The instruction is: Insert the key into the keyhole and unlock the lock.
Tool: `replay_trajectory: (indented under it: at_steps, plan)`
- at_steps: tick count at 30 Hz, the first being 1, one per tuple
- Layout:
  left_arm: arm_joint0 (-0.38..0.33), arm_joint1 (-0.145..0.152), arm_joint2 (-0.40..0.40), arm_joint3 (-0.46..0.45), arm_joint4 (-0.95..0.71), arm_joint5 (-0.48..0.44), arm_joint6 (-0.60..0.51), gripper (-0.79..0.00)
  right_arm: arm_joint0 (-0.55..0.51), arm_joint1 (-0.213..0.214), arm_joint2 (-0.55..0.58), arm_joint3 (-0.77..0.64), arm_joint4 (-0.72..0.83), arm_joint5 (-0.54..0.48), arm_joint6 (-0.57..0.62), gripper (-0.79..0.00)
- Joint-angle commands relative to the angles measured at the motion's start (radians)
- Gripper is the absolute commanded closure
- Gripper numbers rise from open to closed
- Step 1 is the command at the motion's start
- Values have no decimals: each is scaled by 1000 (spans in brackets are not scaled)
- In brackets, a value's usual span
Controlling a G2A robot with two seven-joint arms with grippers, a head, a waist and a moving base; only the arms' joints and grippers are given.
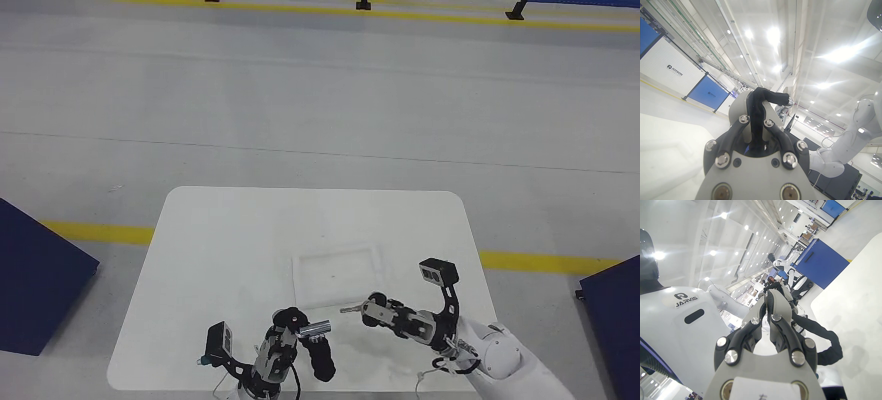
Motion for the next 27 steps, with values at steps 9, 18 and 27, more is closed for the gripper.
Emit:
replay_trajectory:
  at_steps: [9,18,27]
  plan:
    - [0,0,0,0,0,0,0,0,-37,4,24,-66,45,124,43,0]
    - [0,0,0,0,0,0,0,0,-39,5,26,-71,54,135,49,0]
    - [0,0,0,0,0,0,0,0,-53,3,51,-123,6,257,0,0]
